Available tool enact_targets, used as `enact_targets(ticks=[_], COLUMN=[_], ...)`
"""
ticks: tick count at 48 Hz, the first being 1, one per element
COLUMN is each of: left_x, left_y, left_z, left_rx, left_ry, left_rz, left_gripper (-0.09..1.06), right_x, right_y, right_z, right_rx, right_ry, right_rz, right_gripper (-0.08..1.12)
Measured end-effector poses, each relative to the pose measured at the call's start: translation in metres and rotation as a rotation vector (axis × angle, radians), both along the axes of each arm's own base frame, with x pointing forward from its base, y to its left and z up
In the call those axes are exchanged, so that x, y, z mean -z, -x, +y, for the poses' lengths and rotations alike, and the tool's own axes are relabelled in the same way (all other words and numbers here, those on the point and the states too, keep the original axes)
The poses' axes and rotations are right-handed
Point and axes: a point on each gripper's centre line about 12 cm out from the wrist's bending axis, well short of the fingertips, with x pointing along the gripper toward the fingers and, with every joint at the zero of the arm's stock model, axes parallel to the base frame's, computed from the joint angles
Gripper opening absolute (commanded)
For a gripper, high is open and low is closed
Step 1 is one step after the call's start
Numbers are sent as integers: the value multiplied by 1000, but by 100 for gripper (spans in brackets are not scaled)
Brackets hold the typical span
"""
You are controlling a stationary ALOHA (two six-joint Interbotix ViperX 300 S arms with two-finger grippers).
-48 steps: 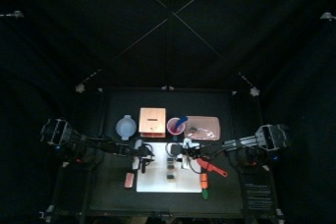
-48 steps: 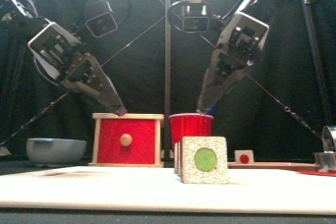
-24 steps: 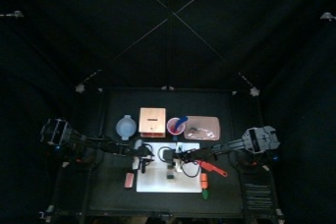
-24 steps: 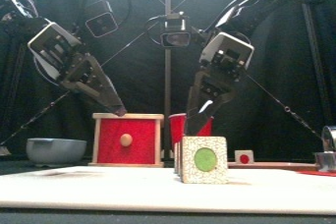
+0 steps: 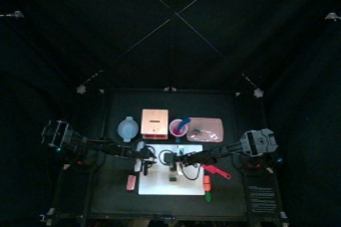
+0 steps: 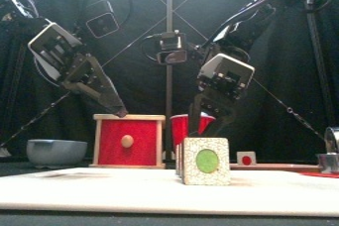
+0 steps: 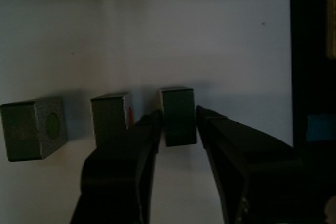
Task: Place sushi on board then cut the sushi with the knife then place the pieces on the plate
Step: Place the 4 sushi pieces on the plate
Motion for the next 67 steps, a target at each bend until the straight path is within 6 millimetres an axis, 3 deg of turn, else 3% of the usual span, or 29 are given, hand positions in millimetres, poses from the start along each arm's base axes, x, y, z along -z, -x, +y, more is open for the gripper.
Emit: enact_targets(ticks=[6, 12, 20, 31, 38, 47, 57, 67], left_x=[0, 0, 0, 0, 0, 0, 1, 0], left_y=[0, 0, 0, 0, 0, 0, 0, 0], left_z=[0, 0, 0, 0, 0, 0, 0, 0], left_rx=[-2, -2, -2, 0, 0, 0, 0, -1], left_ry=[0, 1, 0, 0, 0, 0, 0, 1], left_rz=[2, 0, 2, -2, 2, 2, 3, 2], left_gripper=[69, 69, 69, 69, 69, 69, 69, 69], right_x=[1, -3, -24, -45, -46, -36, -24, -11], right_y=[3, 17, 48, 108, 138, 162, 173, 176], right_z=[-2, -10, -34, -74, -95, -121, -152, -171], right_rx=[9, 42, 127, 288, 380, 492, 597, 654], right_ry=[-6, -21, -49, -47, -46, -46, -48, -58], right_rz=[5, 11, -19, -3, 16, 42, 29, 20], right_gripper=[53, 54, 54, 54, 54, 54, 57, 69])
